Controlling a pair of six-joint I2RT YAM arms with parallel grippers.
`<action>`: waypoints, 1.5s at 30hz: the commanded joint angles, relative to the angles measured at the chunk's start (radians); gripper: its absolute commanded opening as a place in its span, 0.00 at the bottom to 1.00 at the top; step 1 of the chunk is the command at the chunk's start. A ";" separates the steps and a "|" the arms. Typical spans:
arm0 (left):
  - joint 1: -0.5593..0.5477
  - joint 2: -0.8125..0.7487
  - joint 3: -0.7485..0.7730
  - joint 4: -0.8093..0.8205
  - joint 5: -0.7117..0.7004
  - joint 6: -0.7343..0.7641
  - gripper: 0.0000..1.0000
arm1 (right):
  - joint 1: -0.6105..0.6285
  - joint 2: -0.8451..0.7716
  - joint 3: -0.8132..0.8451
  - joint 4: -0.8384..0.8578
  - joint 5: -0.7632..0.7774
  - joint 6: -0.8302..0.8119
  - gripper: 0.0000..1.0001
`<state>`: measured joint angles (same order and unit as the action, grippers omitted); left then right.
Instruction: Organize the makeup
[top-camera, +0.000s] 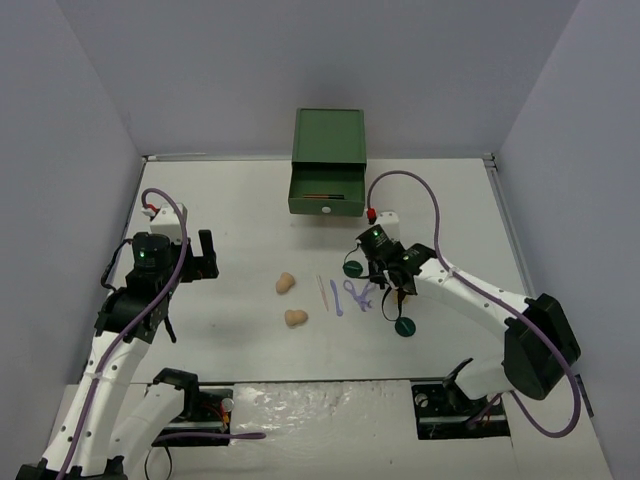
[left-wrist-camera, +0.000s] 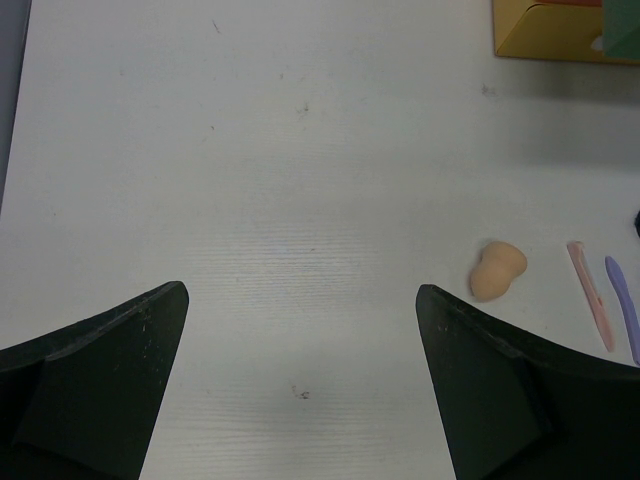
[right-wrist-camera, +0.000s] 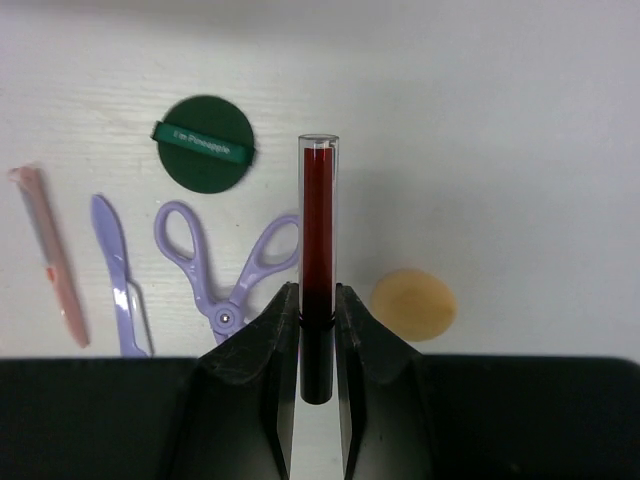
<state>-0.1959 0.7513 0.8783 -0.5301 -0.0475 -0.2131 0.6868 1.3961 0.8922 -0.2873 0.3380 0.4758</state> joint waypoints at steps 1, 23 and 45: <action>0.006 -0.002 0.044 0.047 0.006 -0.008 0.97 | -0.004 -0.042 0.244 -0.047 0.035 -0.255 0.00; 0.006 0.013 0.041 0.047 0.004 -0.007 0.97 | -0.015 0.419 0.958 -0.021 -0.261 -1.197 0.21; 0.006 0.009 0.044 0.047 0.011 -0.009 0.97 | 0.075 0.033 0.493 0.297 0.054 -0.300 0.75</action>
<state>-0.1959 0.7589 0.8783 -0.5335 -0.0472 -0.2131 0.7131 1.5445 1.5439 -0.1511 0.2523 -0.1984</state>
